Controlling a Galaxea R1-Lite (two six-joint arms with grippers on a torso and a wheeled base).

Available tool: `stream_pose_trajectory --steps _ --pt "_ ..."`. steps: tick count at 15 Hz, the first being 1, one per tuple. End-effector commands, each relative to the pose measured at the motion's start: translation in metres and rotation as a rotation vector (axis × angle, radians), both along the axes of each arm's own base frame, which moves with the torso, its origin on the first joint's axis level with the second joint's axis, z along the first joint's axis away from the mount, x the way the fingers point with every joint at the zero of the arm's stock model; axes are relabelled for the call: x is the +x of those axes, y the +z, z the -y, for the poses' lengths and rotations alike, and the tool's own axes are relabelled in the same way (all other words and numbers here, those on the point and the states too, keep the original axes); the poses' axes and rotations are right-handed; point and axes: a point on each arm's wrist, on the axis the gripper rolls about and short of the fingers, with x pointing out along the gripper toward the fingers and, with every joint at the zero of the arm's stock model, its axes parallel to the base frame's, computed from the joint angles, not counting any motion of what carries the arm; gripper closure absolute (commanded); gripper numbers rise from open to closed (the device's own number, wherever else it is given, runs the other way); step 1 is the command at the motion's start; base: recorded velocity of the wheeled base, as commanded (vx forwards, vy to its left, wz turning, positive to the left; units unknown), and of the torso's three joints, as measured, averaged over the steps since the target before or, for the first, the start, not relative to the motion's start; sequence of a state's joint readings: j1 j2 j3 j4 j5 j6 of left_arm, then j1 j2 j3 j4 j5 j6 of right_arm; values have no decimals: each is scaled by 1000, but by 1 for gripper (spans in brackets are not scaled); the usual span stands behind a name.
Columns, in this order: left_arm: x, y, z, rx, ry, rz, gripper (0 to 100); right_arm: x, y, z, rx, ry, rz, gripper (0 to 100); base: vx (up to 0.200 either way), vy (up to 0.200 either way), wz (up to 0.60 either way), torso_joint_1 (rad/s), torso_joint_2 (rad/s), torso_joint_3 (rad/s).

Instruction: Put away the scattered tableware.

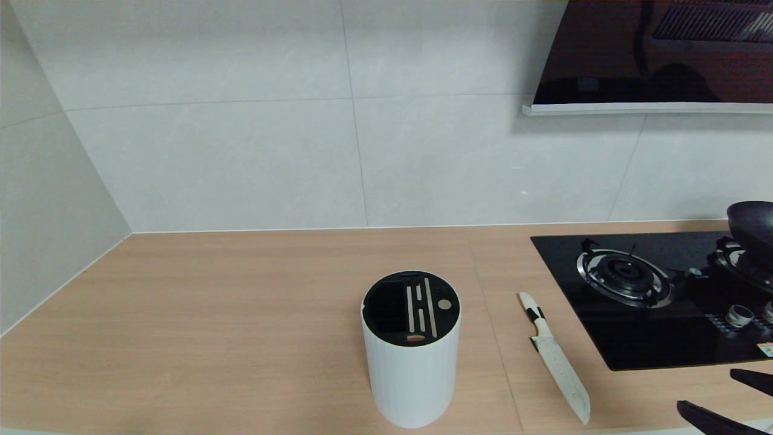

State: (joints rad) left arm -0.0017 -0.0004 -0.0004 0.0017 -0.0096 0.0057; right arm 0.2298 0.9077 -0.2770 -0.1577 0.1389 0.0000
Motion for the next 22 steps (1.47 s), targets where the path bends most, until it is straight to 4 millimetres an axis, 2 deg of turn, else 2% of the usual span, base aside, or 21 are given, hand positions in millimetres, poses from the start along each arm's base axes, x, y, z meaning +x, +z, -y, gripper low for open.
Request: stream_pose_trajectory --steps 1,5,7,8,9,13,18,21,22 --pt "0 0 0 0 -1 -1 0 52 -19 -24 -46 71 -154 0 0 0 0 0 0 0" --pt "0 0 0 -1 1 -1 0 102 -36 -45 -104 11 -106 0 0 0 0 0 0 0" --pt "0 0 0 -1 1 -1 0 119 -38 -54 -101 24 -96 0 0 0 0 0 0 0" --pt "0 0 0 -1 1 -1 0 119 -38 -54 -101 24 -96 0 0 0 0 0 0 0" --pt "0 0 0 -1 1 -1 0 128 -48 -62 -115 42 -135 0 0 0 0 0 0 0" --pt "0 0 0 -1 1 -1 0 142 -73 -73 -149 24 -160 0 0 0 0 0 0 0" --pt "0 0 0 -1 1 -1 0 163 -117 -80 -215 -46 -197 0 0 0 0 0 0 0" --pt "0 0 0 -1 1 -1 0 178 -147 -84 -234 -115 -159 0 0 0 0 0 0 0" --pt "0 0 0 -1 1 -1 0 181 -151 -85 -226 -142 -138 0 0 0 0 0 0 0"
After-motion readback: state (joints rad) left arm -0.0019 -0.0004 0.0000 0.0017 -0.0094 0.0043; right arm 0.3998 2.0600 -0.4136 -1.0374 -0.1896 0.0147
